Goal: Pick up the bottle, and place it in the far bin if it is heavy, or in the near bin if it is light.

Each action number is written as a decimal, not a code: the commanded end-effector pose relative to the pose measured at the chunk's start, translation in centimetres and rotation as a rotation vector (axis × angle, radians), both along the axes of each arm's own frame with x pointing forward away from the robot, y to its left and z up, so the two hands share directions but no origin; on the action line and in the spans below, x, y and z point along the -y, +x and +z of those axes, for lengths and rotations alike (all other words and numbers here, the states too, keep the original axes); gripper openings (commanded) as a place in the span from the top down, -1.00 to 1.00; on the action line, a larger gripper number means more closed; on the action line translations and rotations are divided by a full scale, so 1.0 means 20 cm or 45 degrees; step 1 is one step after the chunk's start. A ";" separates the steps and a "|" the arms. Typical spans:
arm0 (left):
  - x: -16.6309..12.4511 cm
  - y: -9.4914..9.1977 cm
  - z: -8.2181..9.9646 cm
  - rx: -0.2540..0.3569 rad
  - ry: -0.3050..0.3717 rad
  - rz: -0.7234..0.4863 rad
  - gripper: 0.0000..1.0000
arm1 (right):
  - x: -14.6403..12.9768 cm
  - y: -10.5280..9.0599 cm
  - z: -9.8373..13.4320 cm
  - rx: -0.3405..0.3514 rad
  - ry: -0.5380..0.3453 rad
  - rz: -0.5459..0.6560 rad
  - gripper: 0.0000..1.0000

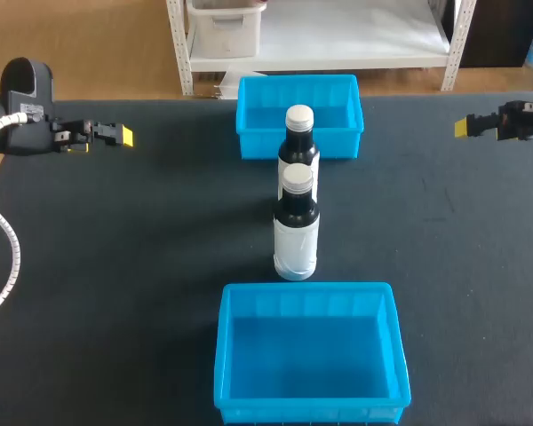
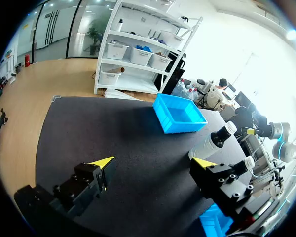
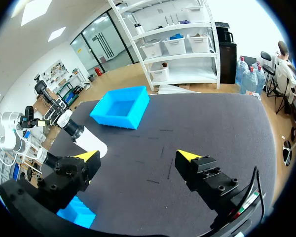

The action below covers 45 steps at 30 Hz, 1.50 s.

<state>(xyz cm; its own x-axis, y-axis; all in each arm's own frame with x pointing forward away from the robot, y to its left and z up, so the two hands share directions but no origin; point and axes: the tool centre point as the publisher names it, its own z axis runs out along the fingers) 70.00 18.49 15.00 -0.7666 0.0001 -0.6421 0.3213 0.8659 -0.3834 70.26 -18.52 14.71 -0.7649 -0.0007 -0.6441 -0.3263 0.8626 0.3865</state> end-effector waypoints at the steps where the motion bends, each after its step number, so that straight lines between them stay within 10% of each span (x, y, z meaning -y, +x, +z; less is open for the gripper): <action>1: 0.00 0.00 0.00 0.000 0.000 0.000 -1.00 | 0.00 -0.01 0.01 -0.001 -0.005 -0.005 -1.00; 15: 0.00 0.00 0.00 0.000 0.000 0.000 -1.00 | 0.00 -0.01 0.01 -0.001 -0.005 -0.005 -1.00; 22: 0.00 0.00 0.00 0.000 0.000 0.000 -1.00 | -0.01 -0.10 0.21 0.201 -0.207 1.028 -1.00; 45: 0.00 0.00 0.00 0.000 0.000 0.000 -1.00 | -0.01 -0.10 0.21 0.201 -0.207 1.028 -1.00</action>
